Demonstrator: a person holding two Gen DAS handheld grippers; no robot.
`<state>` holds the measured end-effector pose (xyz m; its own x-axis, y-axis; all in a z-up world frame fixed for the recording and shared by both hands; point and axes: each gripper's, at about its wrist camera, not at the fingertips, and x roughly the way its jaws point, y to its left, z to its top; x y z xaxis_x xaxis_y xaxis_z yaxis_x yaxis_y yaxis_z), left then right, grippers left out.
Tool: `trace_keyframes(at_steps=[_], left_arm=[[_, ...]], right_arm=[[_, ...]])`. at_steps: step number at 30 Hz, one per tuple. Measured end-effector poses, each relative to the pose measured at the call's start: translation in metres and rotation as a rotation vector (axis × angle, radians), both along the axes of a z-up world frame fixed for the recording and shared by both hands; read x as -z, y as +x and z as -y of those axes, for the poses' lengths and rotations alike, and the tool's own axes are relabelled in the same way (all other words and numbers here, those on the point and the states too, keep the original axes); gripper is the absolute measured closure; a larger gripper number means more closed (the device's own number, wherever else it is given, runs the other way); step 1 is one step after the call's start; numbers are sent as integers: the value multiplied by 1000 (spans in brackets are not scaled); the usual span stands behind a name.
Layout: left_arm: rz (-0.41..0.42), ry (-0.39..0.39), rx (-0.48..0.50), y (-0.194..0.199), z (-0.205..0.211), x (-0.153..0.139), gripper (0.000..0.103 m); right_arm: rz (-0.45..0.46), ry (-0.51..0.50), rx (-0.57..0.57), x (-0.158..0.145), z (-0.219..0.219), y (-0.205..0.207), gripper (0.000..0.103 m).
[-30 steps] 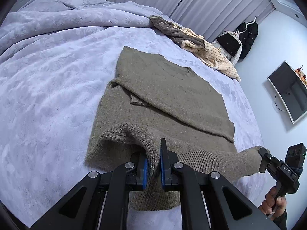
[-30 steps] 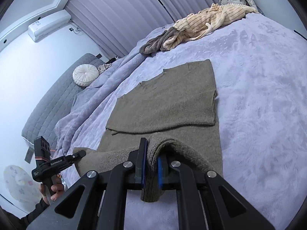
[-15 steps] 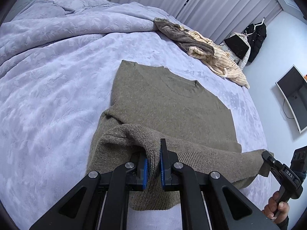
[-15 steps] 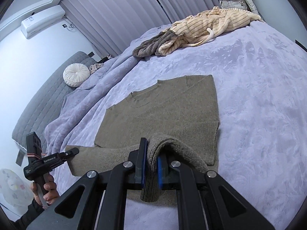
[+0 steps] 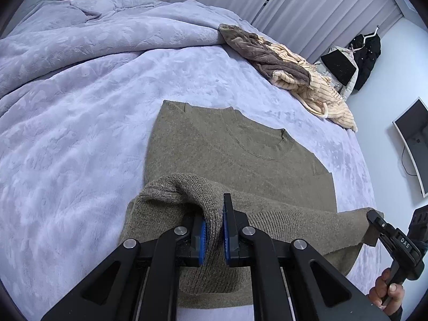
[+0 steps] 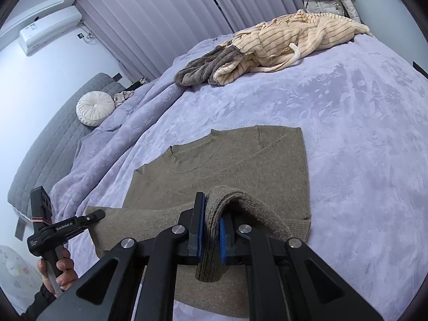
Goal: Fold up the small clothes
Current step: 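Lift the hem with both grippers and fold it toward the collar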
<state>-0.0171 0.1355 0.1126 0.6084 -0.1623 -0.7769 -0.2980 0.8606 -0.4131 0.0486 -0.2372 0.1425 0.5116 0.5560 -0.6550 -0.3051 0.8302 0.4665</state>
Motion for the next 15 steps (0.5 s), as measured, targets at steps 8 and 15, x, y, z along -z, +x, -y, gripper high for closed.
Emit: trace_keyframes(at_steps=[8, 15], left_arm=[[-46, -7, 2, 43, -5, 8, 92], [-54, 0, 1, 69, -5, 10, 92]], right_arm=[[-49, -26, 19, 10, -9, 43, 93], [-56, -41, 24, 15, -14, 71, 93]])
